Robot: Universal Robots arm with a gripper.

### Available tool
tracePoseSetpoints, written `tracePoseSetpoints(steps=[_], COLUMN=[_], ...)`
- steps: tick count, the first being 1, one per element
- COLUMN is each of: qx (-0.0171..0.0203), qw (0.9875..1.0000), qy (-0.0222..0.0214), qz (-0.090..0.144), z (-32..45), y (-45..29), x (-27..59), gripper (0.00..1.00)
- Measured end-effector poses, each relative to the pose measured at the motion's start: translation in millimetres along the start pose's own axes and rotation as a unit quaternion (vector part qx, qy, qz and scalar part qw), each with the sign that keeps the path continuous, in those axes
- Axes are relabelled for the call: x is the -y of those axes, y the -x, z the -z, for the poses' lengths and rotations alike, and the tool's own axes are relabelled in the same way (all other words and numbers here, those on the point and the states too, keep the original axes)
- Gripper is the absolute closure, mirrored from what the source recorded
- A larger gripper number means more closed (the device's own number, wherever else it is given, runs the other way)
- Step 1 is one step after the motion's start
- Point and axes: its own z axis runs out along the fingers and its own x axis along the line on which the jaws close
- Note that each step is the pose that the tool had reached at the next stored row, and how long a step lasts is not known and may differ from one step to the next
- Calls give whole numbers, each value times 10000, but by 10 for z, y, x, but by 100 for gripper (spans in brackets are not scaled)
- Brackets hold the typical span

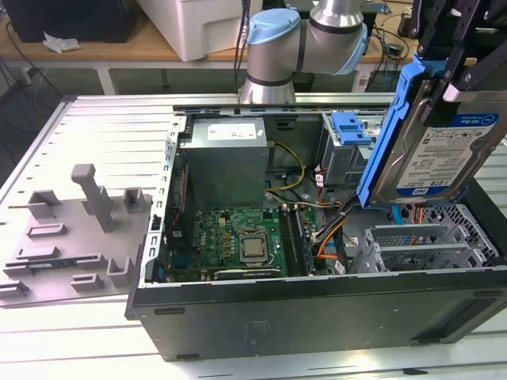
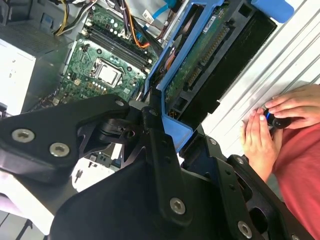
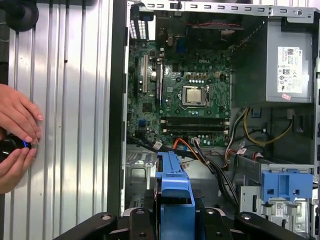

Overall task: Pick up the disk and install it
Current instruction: 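Insert the disk into the insertion slot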

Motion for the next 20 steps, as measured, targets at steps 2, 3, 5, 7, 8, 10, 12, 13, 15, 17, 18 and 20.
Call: tracePoseSetpoints(steps=[2, 3, 5, 7, 8, 10, 12, 13, 15, 17, 18, 20], qx=[6, 9, 15, 27, 32, 42, 53, 56, 58, 60, 60, 60], qw=[10000, 10000, 10000, 10000, 10000, 9999, 9999, 9999, 9999, 9999, 9999, 9999], qy=[0, 0, -1, -1, -1, -2, -2, -2, -2, -2, -2, -2], qz=[-21, -32, -53, -76, -83, -96, -107, -111, -113, -115, -117, -129], z=[-4, -6, -10, -16, -20, -24, -30, -33, -37, -42, -44, -45], y=[-6, -10, -17, -28, -32, -40, -49, -51, -52, -53, -53, -54], x=[17, 25, 43, 69, 80, 101, 128, 149, 183, 216, 224, 228], gripper=[63, 63, 63, 63, 63, 63, 63, 63, 63, 63, 63, 63])
